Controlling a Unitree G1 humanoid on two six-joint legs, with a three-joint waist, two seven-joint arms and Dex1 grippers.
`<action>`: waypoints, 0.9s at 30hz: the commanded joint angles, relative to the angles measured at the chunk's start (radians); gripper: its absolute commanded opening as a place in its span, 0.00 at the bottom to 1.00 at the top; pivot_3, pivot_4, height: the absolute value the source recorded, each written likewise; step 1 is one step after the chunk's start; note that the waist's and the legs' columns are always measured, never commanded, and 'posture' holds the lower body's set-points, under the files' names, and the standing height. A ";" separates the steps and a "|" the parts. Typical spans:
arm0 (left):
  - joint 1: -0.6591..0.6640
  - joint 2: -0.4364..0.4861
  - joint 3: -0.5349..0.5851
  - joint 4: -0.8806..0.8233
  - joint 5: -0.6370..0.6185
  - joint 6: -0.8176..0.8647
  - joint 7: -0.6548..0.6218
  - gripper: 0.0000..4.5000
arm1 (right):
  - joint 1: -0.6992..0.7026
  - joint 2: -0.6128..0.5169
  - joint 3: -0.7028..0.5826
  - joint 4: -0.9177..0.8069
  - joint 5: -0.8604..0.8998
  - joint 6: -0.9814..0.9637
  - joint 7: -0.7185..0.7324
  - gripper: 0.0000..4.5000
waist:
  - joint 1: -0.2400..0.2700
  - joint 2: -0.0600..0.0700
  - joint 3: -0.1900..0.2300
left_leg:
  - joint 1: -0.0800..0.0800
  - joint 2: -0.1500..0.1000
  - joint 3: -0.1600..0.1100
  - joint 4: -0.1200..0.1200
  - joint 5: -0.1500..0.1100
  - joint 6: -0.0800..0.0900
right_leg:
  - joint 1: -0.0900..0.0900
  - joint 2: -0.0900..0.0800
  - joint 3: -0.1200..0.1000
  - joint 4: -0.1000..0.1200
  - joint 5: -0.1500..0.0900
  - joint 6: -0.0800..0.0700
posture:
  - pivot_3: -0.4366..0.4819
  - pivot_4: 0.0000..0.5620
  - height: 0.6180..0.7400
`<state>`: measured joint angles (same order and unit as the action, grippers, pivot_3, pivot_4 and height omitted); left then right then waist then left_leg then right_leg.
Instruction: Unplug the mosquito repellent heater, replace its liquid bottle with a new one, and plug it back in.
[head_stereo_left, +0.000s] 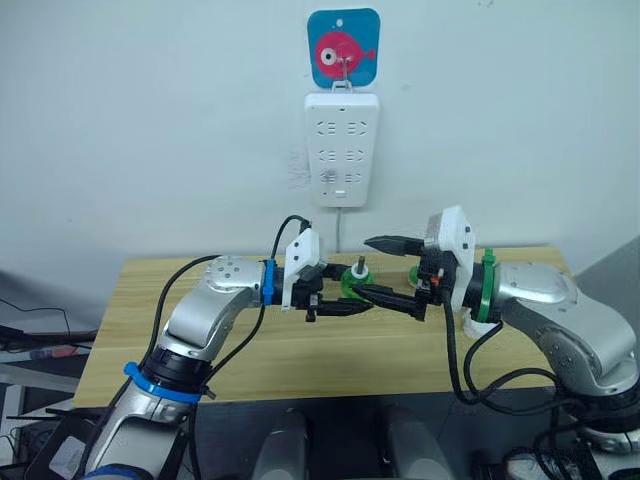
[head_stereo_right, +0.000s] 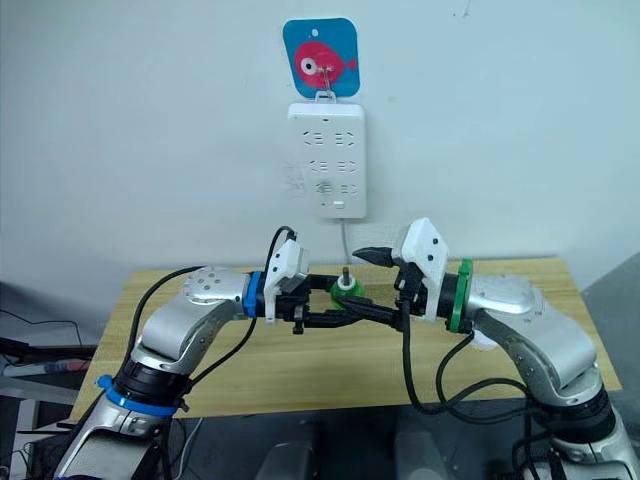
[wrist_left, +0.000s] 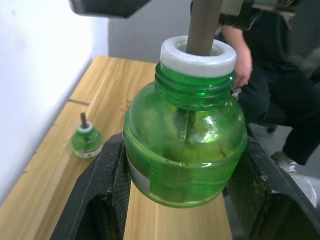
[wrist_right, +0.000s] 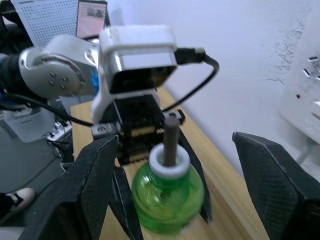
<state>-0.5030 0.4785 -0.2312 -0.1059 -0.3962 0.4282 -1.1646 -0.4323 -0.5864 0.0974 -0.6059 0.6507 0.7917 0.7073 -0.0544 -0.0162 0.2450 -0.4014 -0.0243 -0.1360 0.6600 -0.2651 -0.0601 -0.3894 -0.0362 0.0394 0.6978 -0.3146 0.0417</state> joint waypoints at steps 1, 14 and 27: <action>-0.013 -0.010 0.009 -0.017 -0.018 -0.011 -0.003 0.51 | -0.015 0.007 -0.016 -0.013 0.023 0.014 -0.013 0.85 | 0.000 0.000 0.000 | 0.000 0.000 0.000 0.000 0.000 0.000 | 0.000 0.000 0.000 0.000 0.000 0.000 | 0.40 0.33 0.94; 0.009 -0.003 0.029 -0.052 -0.044 0.008 0.006 0.51 | 0.003 -0.038 0.049 0.031 -0.071 -0.087 0.075 0.22 | 0.000 0.000 -0.001 | 0.000 0.000 0.000 0.000 0.000 0.000 | 0.000 0.000 0.000 0.000 0.000 0.000 | 0.43 0.31 0.94; 0.016 0.015 0.022 0.031 0.029 -0.083 0.043 0.87 | -0.038 -0.010 -0.029 0.056 -0.024 -0.060 0.052 0.18 | 0.000 0.000 -0.004 | 0.000 0.000 0.000 0.000 0.002 -0.003 | 0.000 0.000 0.000 0.000 0.000 0.001 | 0.44 0.28 0.94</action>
<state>-0.4916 0.4835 -0.2254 -0.0761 -0.3846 0.3772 -1.1259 -0.4536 -0.6045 0.1215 -0.5387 0.5915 0.7253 0.7750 -0.0540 -0.0161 0.2408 -0.4011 -0.0243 -0.1357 0.6605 -0.2633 -0.0632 -0.3894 -0.0362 0.0396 0.6982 -0.3142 0.0422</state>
